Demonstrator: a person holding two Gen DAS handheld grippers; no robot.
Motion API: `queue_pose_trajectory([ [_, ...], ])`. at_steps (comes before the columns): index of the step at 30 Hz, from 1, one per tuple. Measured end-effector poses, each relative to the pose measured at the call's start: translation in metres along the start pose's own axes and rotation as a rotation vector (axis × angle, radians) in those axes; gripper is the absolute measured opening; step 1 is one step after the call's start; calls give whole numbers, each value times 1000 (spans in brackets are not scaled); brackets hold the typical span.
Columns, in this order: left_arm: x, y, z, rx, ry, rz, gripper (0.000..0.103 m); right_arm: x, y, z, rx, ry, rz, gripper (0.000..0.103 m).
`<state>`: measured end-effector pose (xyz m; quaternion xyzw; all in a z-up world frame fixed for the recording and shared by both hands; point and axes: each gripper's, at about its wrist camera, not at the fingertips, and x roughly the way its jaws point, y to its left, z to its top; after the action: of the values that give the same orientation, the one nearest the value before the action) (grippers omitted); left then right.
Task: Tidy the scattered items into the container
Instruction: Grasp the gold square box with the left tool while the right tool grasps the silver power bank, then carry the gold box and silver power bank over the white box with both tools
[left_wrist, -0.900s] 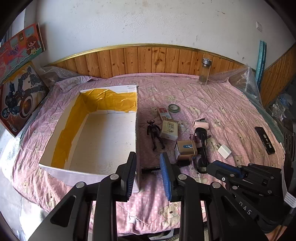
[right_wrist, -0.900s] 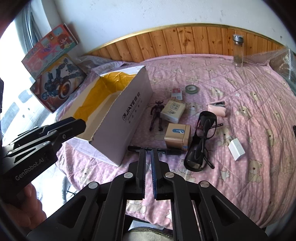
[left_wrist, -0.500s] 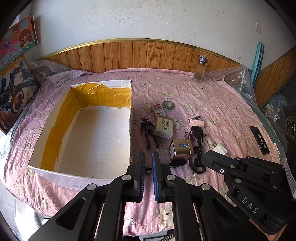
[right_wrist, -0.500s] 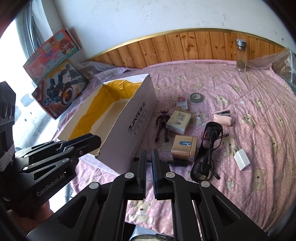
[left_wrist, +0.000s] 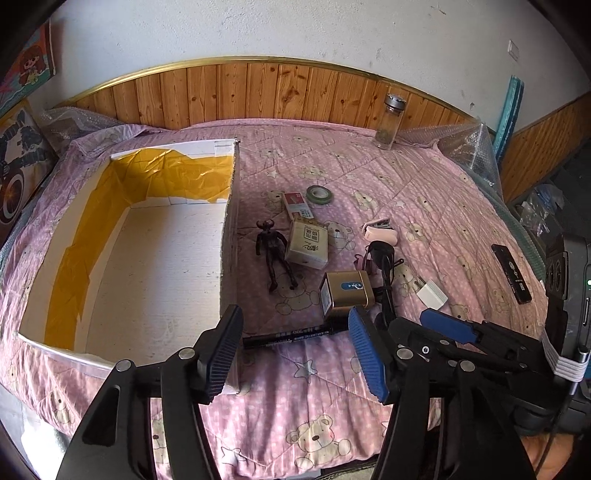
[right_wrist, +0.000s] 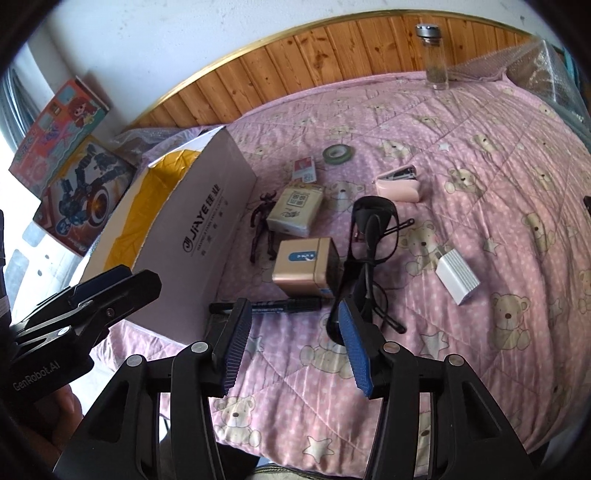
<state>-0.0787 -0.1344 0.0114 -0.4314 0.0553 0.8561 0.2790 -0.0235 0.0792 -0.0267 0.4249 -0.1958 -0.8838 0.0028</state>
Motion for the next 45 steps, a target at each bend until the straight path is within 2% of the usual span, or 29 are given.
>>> queue_pose_trajectory([
  [5, 19, -10, 1, -5, 40, -49, 65, -5, -29, 2, 9, -16, -83, 53],
  [7, 29, -17, 1, -8, 58, -83, 70, -5, -44, 3, 26, -14, -111, 53],
  [11, 52, -33, 0, 0, 101, -114, 70, 0, -70, 4, 58, 8, -144, 53],
  [16, 85, -43, 7, -2, 137, -102, 70, 4, -92, 8, 63, 1, -206, 53],
  [22, 129, -48, 10, -16, 179, -61, 70, 31, -104, 13, -33, 58, -272, 53],
  [24, 140, -49, 8, -13, 190, -46, 70, 41, -107, 13, -55, 79, -256, 53],
  [26, 148, -49, 6, -10, 196, -44, 63, 49, -107, 14, -76, 84, -248, 46],
  [27, 150, -48, 5, -7, 199, -47, 55, 53, -107, 14, -86, 90, -249, 28],
  [28, 151, -48, 4, -1, 195, -40, 53, 57, -107, 15, -90, 97, -248, 22],
  [36, 143, -45, 8, 2, 161, -52, 52, 44, -112, 17, -17, 62, -184, 22],
  [45, 105, -32, 24, -60, 96, -96, 52, 13, -89, 24, 7, 3, -121, 22],
])
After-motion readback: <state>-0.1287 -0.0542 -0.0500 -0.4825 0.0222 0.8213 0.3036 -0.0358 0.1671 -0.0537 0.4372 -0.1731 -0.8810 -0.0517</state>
